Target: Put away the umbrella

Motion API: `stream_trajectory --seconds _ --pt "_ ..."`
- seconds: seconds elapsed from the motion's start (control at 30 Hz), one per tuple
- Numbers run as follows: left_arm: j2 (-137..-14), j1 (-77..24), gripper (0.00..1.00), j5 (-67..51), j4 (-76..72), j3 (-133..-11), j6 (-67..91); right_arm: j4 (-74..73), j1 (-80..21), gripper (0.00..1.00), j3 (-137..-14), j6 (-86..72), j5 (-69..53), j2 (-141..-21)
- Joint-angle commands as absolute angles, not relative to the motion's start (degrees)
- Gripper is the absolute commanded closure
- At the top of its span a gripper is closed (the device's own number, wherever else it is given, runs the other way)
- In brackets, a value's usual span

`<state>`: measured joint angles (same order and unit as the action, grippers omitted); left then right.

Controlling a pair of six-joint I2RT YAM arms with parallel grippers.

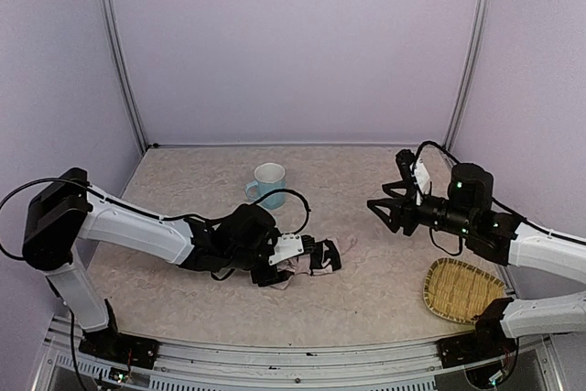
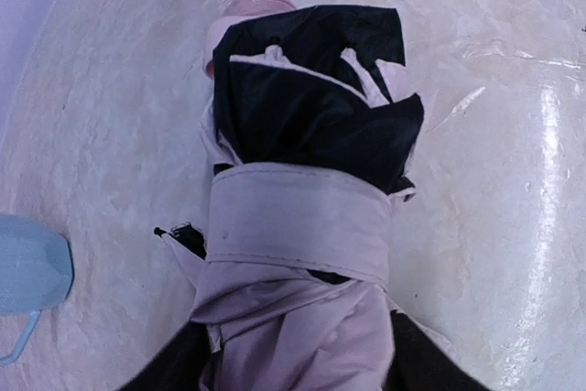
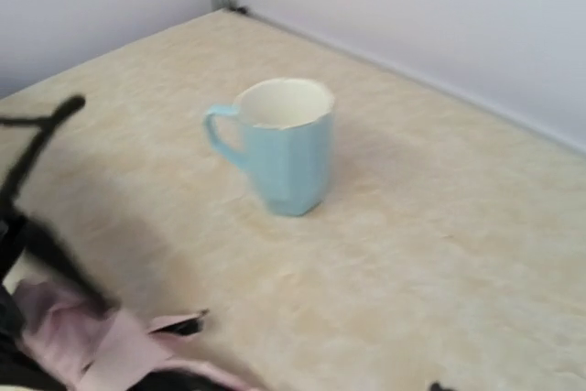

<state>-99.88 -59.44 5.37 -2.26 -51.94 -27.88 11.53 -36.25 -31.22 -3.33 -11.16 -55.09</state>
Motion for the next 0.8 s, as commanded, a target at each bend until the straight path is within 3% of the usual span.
stream_trajectory --seconds 0.0,0.27,0.4,0.6,0.77 --pt "-93.67 -60.84 0.01 6.88 -11.12 -48.83 -31.87 8.5 -35.95 0.36 -34.71 -1.44 -18.26 -58.69" --pt "-81.66 -59.98 0.01 -0.2 -16.61 -40.63 -30.92 6.02 -35.95 0.32 -41.41 0.38 -27.22 -69.96" --pt "-76.45 -53.61 0.02 -4.06 -19.83 -36.84 -23.71 1.27 -35.95 0.32 -48.74 1.86 -29.2 -78.42" --pt "-77.66 -48.64 0.21 -3.85 -13.55 -36.74 -16.09 -4.96 -36.19 0.36 -58.32 2.92 -30.08 -90.42" --pt "-79.71 -50.09 0.29 -3.74 -10.67 -36.06 -14.28 -10.93 -36.29 0.43 -65.23 3.85 -28.67 -101.46"
